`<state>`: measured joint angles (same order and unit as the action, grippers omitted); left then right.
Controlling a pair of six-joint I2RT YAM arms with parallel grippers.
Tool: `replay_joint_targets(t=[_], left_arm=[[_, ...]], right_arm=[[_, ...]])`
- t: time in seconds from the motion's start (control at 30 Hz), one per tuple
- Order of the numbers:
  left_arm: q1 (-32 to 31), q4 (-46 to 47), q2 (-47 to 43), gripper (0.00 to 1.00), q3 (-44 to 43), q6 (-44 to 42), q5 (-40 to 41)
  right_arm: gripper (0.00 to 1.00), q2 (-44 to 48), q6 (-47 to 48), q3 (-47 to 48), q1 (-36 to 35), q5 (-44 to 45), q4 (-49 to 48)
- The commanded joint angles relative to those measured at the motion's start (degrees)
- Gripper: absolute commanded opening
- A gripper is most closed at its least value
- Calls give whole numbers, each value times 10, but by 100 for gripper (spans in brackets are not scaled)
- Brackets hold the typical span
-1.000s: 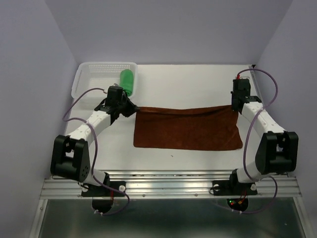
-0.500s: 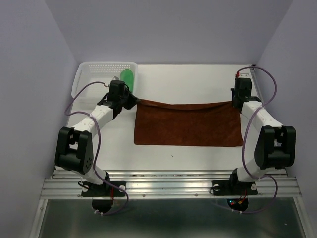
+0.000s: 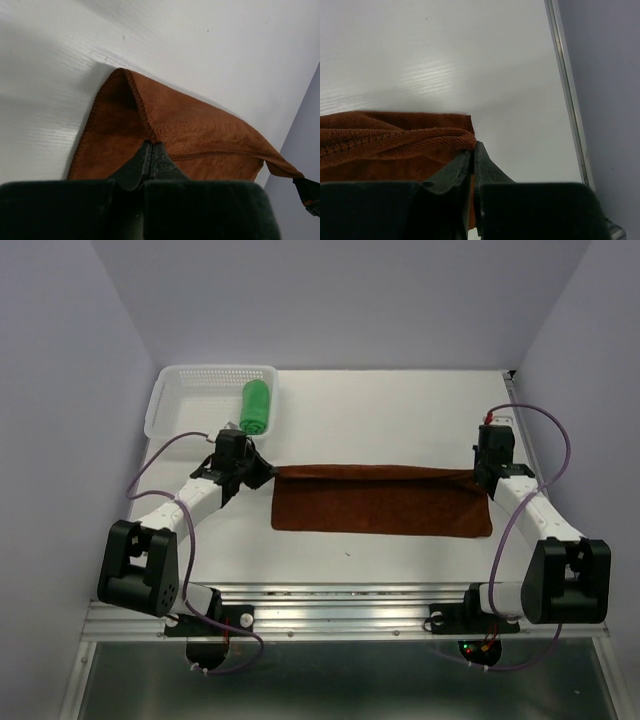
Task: Roll the towels
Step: Fold the towel
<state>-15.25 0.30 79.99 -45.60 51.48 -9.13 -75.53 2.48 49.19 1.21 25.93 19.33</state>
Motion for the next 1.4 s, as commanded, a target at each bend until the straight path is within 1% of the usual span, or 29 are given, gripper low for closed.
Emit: replay_joint_targets(t=[0.0,0.03,0.13,0.3,0.5,0.53,0.67,0.8,0.9,1.03,1.13,1.27,1.37], left_arm=[[1,7,-47,0,33,-7,-11],[1,6,-57,0,45,-8,-8],[2,3,-64,0,67,-11,-12],[1,4,-75,0,101,-9,-24],[1,-2,-88,0,116,-14,-25],[2,-14,-90,0,115,-17,-23],[1,-28,-97,0,113,-20,-20],[2,-42,-98,0,112,-25,-21],[2,-58,-101,0,112,-31,-17],[1,-58,-103,0,123,-35,-18],[1,-43,-85,0,119,-30,-31],[2,-42,-71,0,63,-23,-13],[1,-65,-53,0,26,-32,9]], right_arm=[[7,56,-24,-29,5,11,3],[8,77,-48,-37,5,20,4],[9,96,-50,-59,5,26,9],[9,120,-63,-50,5,54,44],[9,174,-33,-65,5,-23,41],[9,193,-4,-69,5,-38,39],[9,234,-2,-75,5,-26,34],[9,267,9,-83,5,-59,34],[8,294,16,-110,5,-58,15],[5,294,14,-110,5,-53,14],[3,261,15,-109,5,-29,11],[1,203,12,-91,5,27,6],[1,188,10,-96,5,39,-19]])
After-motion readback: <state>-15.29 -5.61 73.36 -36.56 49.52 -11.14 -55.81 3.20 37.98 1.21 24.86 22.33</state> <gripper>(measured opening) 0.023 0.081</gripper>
